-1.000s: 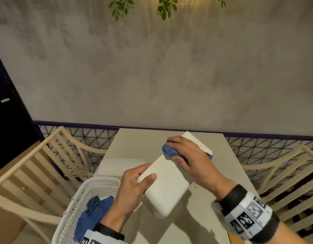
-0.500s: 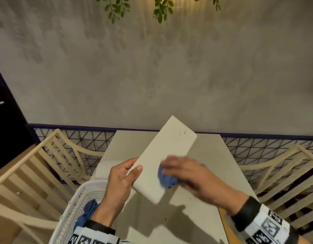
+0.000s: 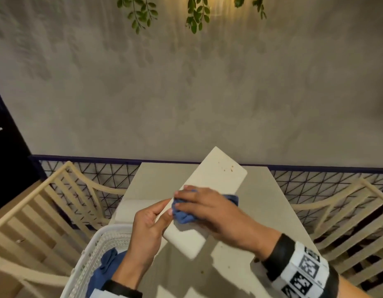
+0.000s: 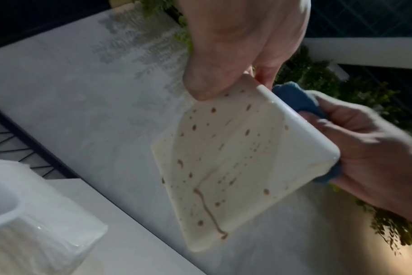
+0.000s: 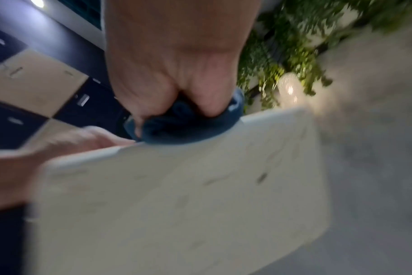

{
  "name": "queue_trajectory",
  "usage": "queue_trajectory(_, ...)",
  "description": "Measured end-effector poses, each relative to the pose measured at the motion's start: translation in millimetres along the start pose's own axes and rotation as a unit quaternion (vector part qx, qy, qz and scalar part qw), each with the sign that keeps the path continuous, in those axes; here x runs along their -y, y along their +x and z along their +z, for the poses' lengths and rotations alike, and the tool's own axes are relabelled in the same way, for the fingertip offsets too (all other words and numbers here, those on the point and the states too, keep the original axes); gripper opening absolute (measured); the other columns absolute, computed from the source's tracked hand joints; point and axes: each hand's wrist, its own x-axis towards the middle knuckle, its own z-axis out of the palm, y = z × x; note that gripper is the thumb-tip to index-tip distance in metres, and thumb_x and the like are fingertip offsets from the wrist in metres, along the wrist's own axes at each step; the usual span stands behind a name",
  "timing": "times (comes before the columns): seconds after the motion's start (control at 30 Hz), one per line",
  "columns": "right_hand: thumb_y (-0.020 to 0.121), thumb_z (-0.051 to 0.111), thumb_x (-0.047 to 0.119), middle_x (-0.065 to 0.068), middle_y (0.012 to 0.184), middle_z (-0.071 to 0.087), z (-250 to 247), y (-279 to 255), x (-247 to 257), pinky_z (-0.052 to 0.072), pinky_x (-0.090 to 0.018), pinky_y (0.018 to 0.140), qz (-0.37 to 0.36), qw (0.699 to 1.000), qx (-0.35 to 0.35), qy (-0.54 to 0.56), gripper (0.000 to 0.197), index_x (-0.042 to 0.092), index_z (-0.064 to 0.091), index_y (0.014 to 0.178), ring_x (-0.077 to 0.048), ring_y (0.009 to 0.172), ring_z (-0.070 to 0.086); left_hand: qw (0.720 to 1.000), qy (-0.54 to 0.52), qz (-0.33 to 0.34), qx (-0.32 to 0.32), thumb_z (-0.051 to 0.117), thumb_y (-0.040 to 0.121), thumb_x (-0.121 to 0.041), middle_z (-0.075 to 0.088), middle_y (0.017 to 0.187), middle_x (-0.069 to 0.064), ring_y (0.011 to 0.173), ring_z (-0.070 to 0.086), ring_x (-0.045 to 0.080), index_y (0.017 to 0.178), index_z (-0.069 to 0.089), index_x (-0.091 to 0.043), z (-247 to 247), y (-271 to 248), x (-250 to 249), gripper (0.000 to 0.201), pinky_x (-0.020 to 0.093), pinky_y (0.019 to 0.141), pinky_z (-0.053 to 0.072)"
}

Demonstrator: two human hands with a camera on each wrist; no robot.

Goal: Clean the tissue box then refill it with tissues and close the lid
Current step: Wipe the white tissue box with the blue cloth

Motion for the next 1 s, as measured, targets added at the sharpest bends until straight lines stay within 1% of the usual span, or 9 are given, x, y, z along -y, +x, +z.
queue_trajectory(0.13, 0.095, 0.043, 0.033, -0.017, 0.131, 0.054, -16.7, 7.6, -20.3, 0.027, -0.025, 0.107, 0.138, 0.984, -0.110, 0.001, 0.043, 0.003, 0.058, 0.122, -0.017, 0.124, 0.038, 1.000, 0.004, -0.014, 0.002, 0.066, 0.070, -0.018, 0.078, 0.076, -0.002, 0.068, 0.070, 0.005, 0.079, 0.081, -0.023, 0.2, -1.0, -3.2, 0.019, 0.013, 0.057, 0.052)
queue_trajectory(0.27, 0.097, 0.038, 0.029, -0.020, 0.131, 0.053, -1.7, 9.5, -0.4, 0.021, -0.016, 0.109, 0.029, 0.999, -0.018, 0.020, 0.040, 0.002, 0.056, 0.121, -0.018, 0.125, 0.038, 1.000, 0.008, 0.000, 0.005, 0.068, 0.068, -0.029, 0.079, 0.081, 0.000, 0.074, 0.071, 0.007, 0.085, 0.081, -0.027, -3.9, -3.1, -8.8, 0.021, 0.014, 0.062, 0.053)
queue_trajectory(0.37, 0.094, 0.047, 0.025, -0.012, 0.136, 0.050, -14.0, 12.5, -22.3, 0.024, -0.023, 0.110, 0.157, 0.983, -0.095, 0.029, 0.038, 0.007, 0.055, 0.125, -0.012, 0.128, 0.038, 1.000, 0.018, -0.016, 0.002, 0.066, 0.061, -0.041, 0.079, 0.081, -0.004, 0.072, 0.071, 0.005, 0.084, 0.080, -0.033, -5.1, -3.0, -7.4, 0.028, 0.015, 0.061, 0.054)
queue_trajectory(0.53, 0.097, 0.036, 0.031, -0.020, 0.133, 0.051, 1.9, 14.8, 5.4, 0.018, -0.015, 0.108, 0.044, 0.998, -0.007, 0.044, 0.044, 0.002, 0.055, 0.123, -0.019, 0.126, 0.035, 1.000, 0.029, 0.001, 0.003, 0.067, 0.066, -0.035, 0.079, 0.079, -0.001, 0.074, 0.069, 0.008, 0.086, 0.080, -0.027, -5.2, -2.9, -10.1, 0.026, 0.015, 0.063, 0.052)
queue_trajectory(0.63, 0.095, 0.047, 0.024, -0.013, 0.137, 0.049, -12.9, 14.9, -16.3, 0.022, -0.022, 0.111, 0.149, 0.982, -0.101, 0.049, 0.038, 0.005, 0.054, 0.126, -0.004, 0.126, 0.032, 0.999, 0.028, -0.014, -0.008, 0.066, 0.072, -0.023, 0.079, 0.078, -0.003, 0.070, 0.070, 0.007, 0.084, 0.081, -0.029, -4.8, -3.2, -9.2, 0.020, 0.015, 0.057, 0.053)
queue_trajectory(0.77, 0.095, 0.045, 0.021, -0.014, 0.133, 0.052, 2.0, 5.9, 1.0, 0.022, -0.017, 0.110, 0.042, 0.998, -0.038, 0.026, 0.034, 0.003, 0.056, 0.121, -0.014, 0.127, 0.036, 1.000, 0.025, 0.003, 0.007, 0.066, 0.066, -0.039, 0.079, 0.082, -0.001, 0.074, 0.070, 0.007, 0.089, 0.080, -0.029, -7.3, -3.1, -13.7, 0.029, 0.017, 0.064, 0.053)
queue_trajectory(0.87, 0.095, 0.049, 0.024, 0.000, 0.137, 0.047, -20.3, 1.3, -32.6, 0.028, -0.025, 0.109, 0.137, 0.986, -0.097, 0.013, 0.035, 0.010, 0.055, 0.126, 0.002, 0.127, 0.033, 0.999, 0.036, -0.012, 0.016, 0.065, 0.064, -0.042, 0.079, 0.083, -0.002, 0.075, 0.071, 0.008, 0.086, 0.080, -0.034, -8.3, -5.0, -12.5, 0.027, 0.020, 0.063, 0.054)
queue_trajectory(0.93, 0.093, 0.048, 0.022, -0.009, 0.136, 0.050, -23.5, 8.5, -34.8, 0.030, -0.033, 0.108, 0.198, 0.969, -0.145, 0.006, 0.036, 0.006, 0.056, 0.125, -0.002, 0.125, 0.035, 0.999, 0.038, -0.005, 0.005, 0.067, 0.066, -0.038, 0.079, 0.083, -0.003, 0.074, 0.071, 0.006, 0.084, 0.080, -0.034, -5.6, -4.1, -12.9, 0.023, 0.018, 0.063, 0.054)
queue_trajectory(1.0, 0.094, 0.045, 0.027, -0.013, 0.135, 0.052, -10.0, 9.1, -17.2, 0.026, -0.025, 0.111, 0.125, 0.987, -0.095, 0.020, 0.039, 0.004, 0.057, 0.123, -0.013, 0.127, 0.038, 1.000, 0.023, -0.001, -0.015, 0.068, 0.071, -0.022, 0.079, 0.077, -0.002, 0.068, 0.070, 0.005, 0.082, 0.081, -0.030, -5.7, -1.7, -14.3, 0.019, 0.014, 0.057, 0.052)
